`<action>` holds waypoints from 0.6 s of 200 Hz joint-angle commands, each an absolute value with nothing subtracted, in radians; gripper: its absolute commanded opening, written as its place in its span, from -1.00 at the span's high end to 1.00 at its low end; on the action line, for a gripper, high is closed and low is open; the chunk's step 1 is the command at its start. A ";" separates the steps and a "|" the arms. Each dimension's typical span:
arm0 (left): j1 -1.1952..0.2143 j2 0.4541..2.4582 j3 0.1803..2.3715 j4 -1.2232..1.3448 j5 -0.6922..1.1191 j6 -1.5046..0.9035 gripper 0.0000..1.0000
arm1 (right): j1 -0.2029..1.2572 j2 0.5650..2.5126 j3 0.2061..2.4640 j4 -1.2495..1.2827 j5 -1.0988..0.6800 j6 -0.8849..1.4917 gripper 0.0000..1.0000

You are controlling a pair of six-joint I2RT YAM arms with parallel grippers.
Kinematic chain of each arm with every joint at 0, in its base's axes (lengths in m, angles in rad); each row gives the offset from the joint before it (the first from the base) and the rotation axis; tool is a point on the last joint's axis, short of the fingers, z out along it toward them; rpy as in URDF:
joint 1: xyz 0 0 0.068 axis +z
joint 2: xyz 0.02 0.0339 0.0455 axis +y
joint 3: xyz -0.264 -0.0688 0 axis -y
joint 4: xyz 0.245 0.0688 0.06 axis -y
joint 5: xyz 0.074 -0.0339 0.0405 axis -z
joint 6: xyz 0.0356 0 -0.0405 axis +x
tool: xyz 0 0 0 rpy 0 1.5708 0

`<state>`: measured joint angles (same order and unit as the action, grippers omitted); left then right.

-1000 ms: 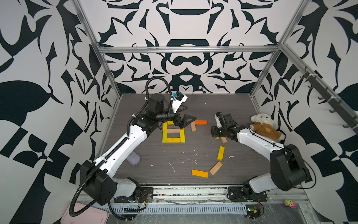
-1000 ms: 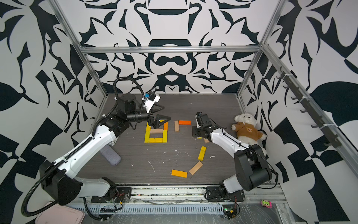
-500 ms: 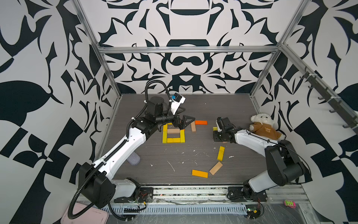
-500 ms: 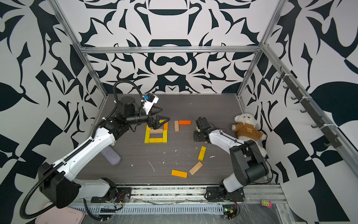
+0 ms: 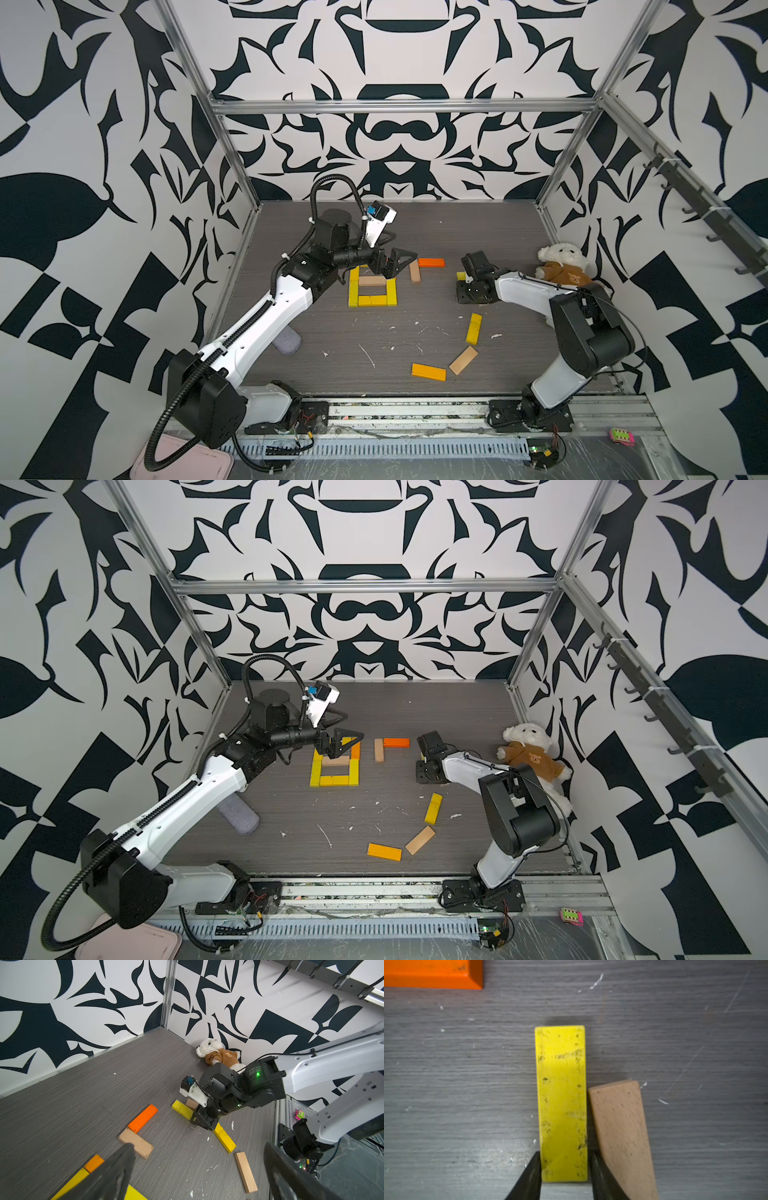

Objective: Assemble the number 8 with building blocks
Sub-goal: Assemble the building block at the center of the board.

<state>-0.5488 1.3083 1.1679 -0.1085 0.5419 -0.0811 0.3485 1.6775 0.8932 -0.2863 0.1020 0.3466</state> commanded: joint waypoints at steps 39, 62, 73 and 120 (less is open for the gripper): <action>-0.545 1.283 1.179 -0.110 0.546 -0.063 -0.99 | 0.342 1.733 0.998 -0.320 0.113 0.270 0.40; -0.545 1.284 1.180 -0.117 0.547 -0.055 -0.99 | 0.355 1.722 0.989 -0.342 0.081 0.245 0.75; -0.544 1.284 1.181 -0.118 0.547 -0.051 -0.99 | 0.371 1.711 0.972 -0.348 0.081 0.229 0.75; -0.545 1.284 1.181 -0.118 0.548 -0.050 -0.98 | 0.464 1.672 0.953 -0.353 0.056 0.180 0.67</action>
<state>-0.5488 1.3079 1.1679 -0.1097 0.5419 -0.0593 0.4278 1.7084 0.9512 -0.3275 0.0872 0.2241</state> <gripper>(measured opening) 0.992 0.311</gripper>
